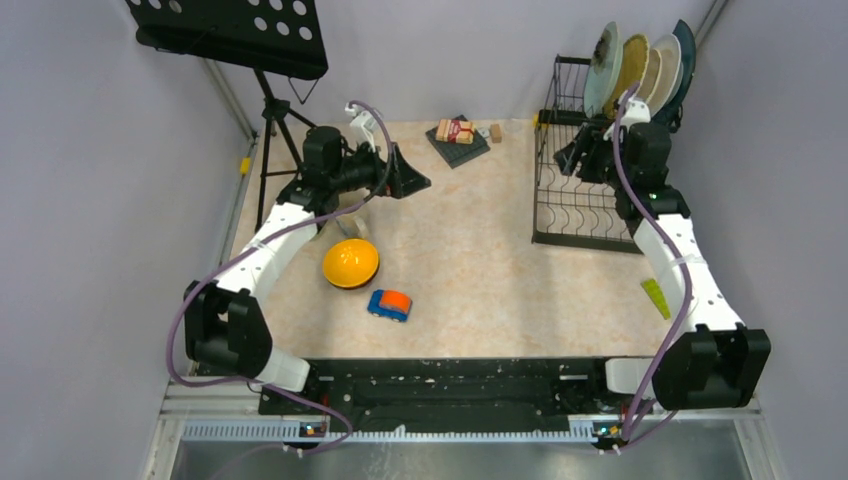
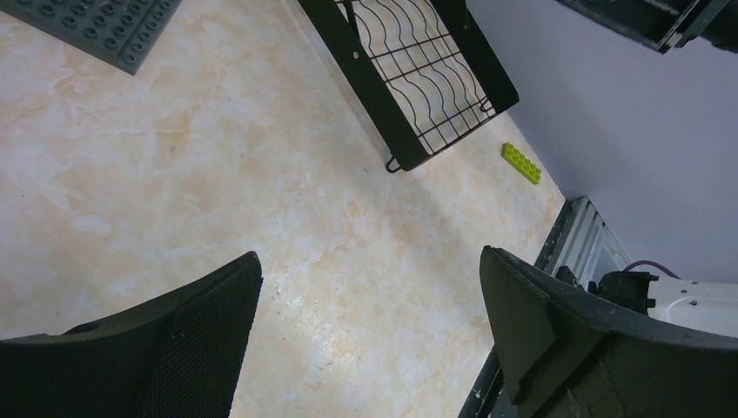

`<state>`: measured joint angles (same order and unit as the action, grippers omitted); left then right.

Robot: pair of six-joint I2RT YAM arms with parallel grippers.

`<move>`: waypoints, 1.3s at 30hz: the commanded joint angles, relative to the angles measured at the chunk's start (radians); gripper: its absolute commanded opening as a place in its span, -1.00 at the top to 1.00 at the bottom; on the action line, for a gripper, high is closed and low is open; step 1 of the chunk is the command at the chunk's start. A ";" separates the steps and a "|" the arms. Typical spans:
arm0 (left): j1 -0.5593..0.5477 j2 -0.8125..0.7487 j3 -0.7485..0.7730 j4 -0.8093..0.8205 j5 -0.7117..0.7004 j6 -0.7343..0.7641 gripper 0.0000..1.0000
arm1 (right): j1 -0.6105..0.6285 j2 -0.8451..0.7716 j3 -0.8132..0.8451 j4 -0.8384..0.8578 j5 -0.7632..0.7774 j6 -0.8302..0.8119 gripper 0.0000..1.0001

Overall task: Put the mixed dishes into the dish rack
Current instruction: Move the dish rack to the center of the board.

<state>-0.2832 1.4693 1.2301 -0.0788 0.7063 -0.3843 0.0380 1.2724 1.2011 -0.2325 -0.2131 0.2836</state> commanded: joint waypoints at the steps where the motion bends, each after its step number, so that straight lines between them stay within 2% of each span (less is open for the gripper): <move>1: -0.004 0.019 0.017 0.069 0.010 -0.032 -0.97 | -0.006 -0.008 -0.049 -0.031 -0.072 0.041 -0.26; 7: -0.008 0.037 0.029 0.071 0.022 -0.041 -0.96 | -0.003 0.048 -0.154 -0.058 -0.107 0.126 -0.30; 14: -0.008 0.034 0.028 0.066 0.020 -0.038 -0.96 | 0.004 0.178 -0.174 -0.047 -0.124 0.203 -0.30; 28: -0.009 0.030 0.023 0.057 0.014 -0.028 -0.96 | 0.076 0.375 -0.105 -0.082 -0.120 0.164 -0.26; 39: -0.009 0.034 0.026 0.060 0.015 -0.031 -0.95 | 0.176 0.417 -0.062 -0.091 -0.119 0.132 -0.26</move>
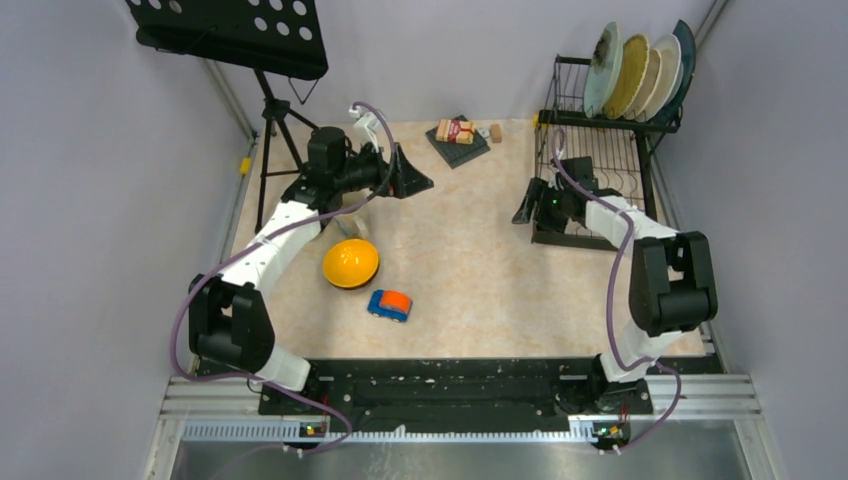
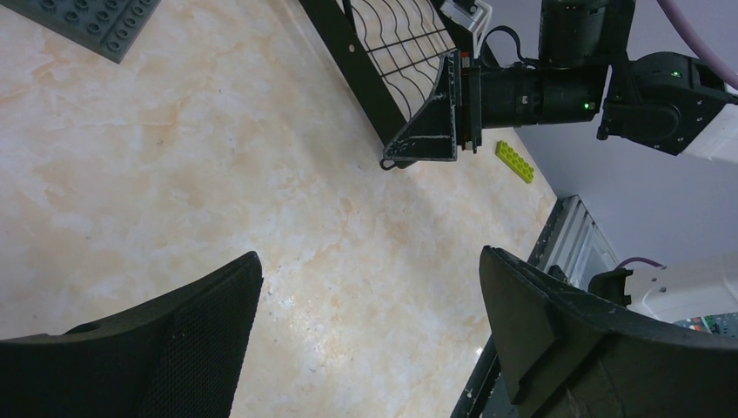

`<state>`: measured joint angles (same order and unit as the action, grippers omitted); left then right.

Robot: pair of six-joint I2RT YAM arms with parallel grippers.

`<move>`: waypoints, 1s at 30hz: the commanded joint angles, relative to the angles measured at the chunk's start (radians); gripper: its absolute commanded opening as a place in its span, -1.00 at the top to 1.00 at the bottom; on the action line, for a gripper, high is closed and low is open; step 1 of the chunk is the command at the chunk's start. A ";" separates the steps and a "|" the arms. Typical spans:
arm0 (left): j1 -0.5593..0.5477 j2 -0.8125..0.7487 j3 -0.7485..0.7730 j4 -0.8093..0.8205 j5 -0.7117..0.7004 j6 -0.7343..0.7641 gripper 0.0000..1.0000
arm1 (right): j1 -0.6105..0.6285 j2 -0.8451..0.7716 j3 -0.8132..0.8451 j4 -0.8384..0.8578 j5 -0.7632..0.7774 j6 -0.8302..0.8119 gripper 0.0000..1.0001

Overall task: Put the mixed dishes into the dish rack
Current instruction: Move the dish rack to the center of the board.

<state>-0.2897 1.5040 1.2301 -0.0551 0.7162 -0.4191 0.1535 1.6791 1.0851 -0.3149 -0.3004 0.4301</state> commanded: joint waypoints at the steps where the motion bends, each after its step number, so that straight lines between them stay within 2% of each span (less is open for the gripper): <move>1: -0.003 0.000 0.026 0.037 0.006 0.002 -0.95 | 0.072 0.013 0.057 -0.011 -0.034 -0.019 -0.26; 6: -0.002 0.000 0.022 0.038 0.006 0.001 -0.95 | 0.143 0.015 0.076 -0.022 0.002 -0.046 -0.25; 30: -0.003 -0.037 0.014 0.084 -0.004 -0.008 -0.93 | 0.403 0.104 0.113 0.052 -0.069 0.014 -0.25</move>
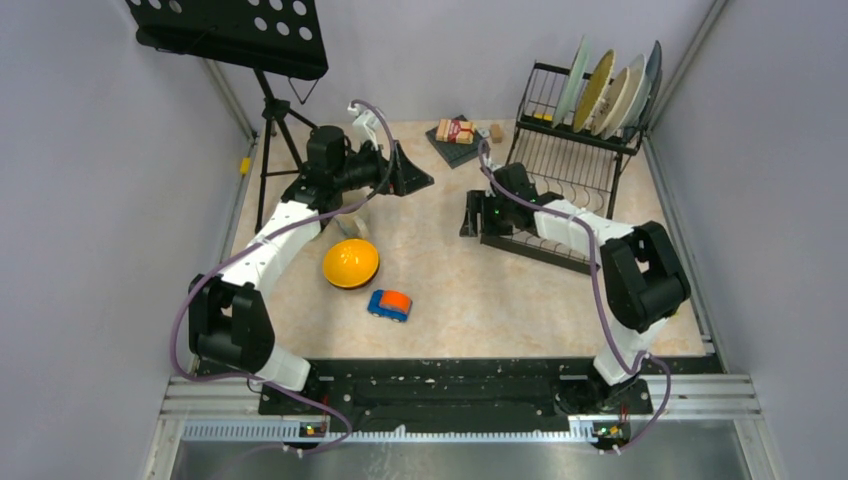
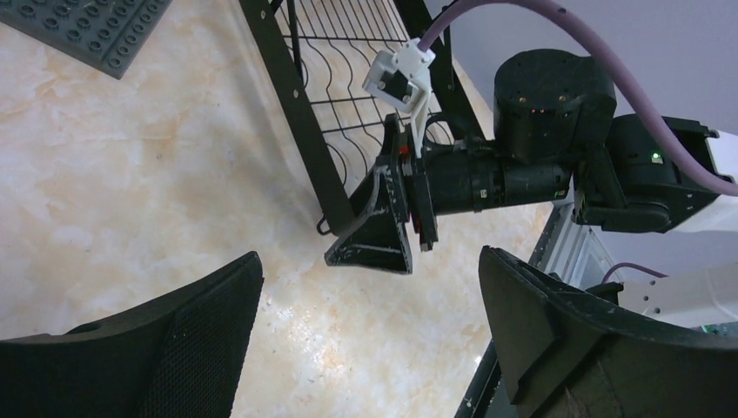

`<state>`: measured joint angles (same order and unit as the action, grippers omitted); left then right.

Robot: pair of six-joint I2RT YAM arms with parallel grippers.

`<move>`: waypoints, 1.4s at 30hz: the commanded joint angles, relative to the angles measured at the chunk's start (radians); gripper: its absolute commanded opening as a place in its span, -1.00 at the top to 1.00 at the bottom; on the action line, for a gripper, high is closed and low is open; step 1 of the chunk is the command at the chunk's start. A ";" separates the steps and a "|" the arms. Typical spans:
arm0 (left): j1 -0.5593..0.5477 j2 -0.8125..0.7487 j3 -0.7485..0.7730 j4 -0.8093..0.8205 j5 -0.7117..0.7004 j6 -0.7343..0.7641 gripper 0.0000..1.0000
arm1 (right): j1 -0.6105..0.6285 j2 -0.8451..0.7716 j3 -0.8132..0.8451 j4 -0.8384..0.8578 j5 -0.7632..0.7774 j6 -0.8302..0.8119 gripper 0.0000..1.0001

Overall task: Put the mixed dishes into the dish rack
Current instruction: Move the dish rack to the center of the board.

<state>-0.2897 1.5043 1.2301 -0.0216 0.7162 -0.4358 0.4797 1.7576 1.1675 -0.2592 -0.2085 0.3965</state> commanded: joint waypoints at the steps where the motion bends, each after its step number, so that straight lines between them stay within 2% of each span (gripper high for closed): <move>1: -0.003 -0.042 0.016 0.045 -0.006 0.013 -0.93 | 0.083 0.022 0.028 -0.002 -0.166 0.041 -0.25; 19: -0.003 -0.172 -0.013 -0.143 -0.160 0.153 -0.93 | 0.204 0.000 -0.076 0.002 -0.232 -0.019 -0.25; 28: -0.017 -0.195 0.022 -0.356 -0.410 0.319 -0.94 | 0.223 -0.055 -0.100 -0.022 -0.220 -0.075 -0.25; 35: -0.023 -0.222 0.006 -0.407 -0.576 0.320 -0.93 | 0.224 -0.127 -0.058 -0.041 -0.065 -0.114 -0.29; 42: -0.022 -0.216 0.012 -0.428 -0.697 0.305 -0.91 | 0.224 -0.144 -0.007 -0.016 -0.031 -0.110 -0.32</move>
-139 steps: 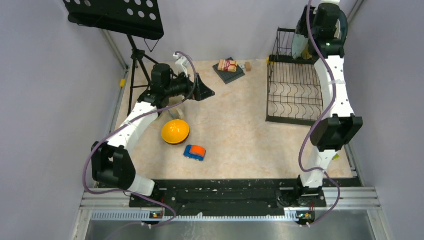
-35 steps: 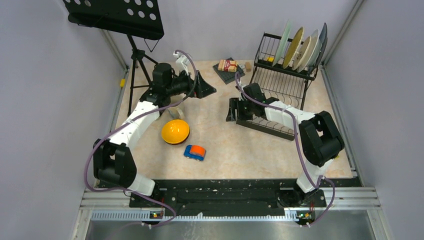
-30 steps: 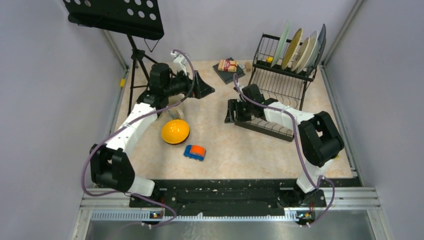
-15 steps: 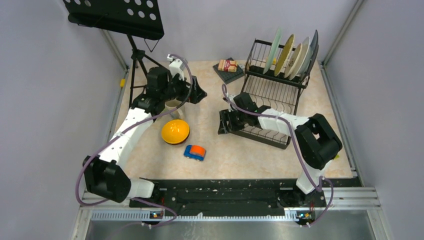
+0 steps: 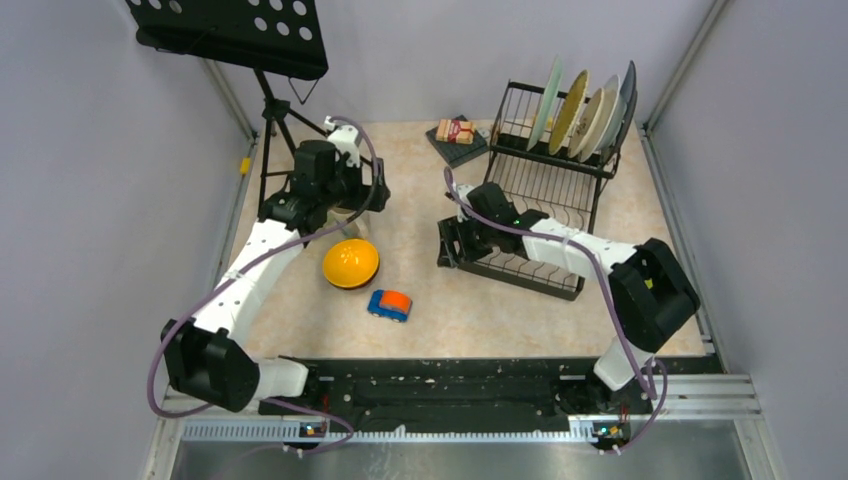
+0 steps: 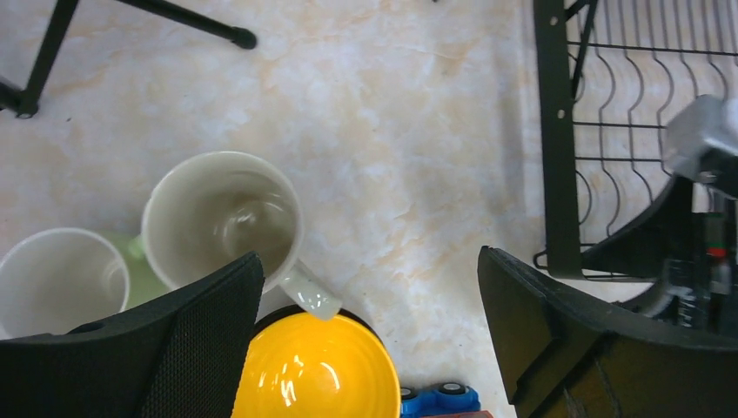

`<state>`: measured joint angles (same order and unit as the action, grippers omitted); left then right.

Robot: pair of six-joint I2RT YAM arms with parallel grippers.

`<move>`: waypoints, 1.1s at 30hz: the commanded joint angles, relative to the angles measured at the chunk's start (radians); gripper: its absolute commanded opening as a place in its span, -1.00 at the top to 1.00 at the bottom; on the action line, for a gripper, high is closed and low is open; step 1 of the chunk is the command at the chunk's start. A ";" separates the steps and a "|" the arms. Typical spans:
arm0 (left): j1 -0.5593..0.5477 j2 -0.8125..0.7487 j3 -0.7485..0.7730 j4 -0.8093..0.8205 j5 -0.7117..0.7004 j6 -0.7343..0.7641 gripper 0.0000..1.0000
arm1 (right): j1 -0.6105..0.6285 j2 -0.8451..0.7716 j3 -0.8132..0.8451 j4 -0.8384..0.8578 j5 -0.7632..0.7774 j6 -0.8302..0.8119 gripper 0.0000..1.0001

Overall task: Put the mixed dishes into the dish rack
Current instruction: Move the dish rack to the center of the board.

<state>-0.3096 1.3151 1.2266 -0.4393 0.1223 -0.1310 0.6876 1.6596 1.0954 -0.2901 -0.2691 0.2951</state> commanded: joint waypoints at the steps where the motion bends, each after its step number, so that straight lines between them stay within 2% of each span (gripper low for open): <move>1: -0.003 -0.025 0.015 -0.015 -0.112 -0.003 -0.91 | 0.016 -0.045 0.066 0.015 0.033 -0.002 -0.32; 5: -0.003 -0.018 0.006 -0.030 -0.191 -0.024 -0.90 | 0.016 -0.057 0.036 0.027 0.061 0.031 -0.32; 9: -0.001 -0.005 -0.006 -0.044 -0.297 -0.054 -0.91 | 0.017 -0.140 -0.028 0.100 0.072 0.068 -0.32; 12: -0.001 0.002 -0.014 -0.049 -0.402 -0.110 -0.97 | 0.016 -0.177 -0.024 0.094 0.012 0.022 -0.32; 14: 0.005 0.016 -0.013 -0.058 -0.418 -0.125 -0.97 | 0.016 -0.193 -0.010 0.073 -0.016 -0.002 -0.32; 18: 0.025 0.046 -0.004 -0.084 -0.466 -0.200 -0.97 | 0.016 -0.205 -0.031 0.095 -0.171 0.021 -0.32; 22: 0.060 0.049 -0.021 -0.074 -0.410 -0.231 -0.97 | 0.030 -0.193 -0.103 0.163 -0.260 0.104 -0.32; 28: 0.083 0.057 -0.039 -0.057 -0.359 -0.234 -0.97 | 0.060 -0.170 -0.159 0.165 -0.212 0.139 -0.32; 33: 0.093 0.072 -0.041 -0.047 -0.324 -0.234 -0.93 | 0.058 -0.154 -0.158 0.067 -0.002 0.114 -0.35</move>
<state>-0.2264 1.3746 1.1954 -0.5236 -0.2417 -0.3496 0.7395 1.4982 0.9337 -0.1871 -0.4229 0.4141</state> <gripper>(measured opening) 0.973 0.666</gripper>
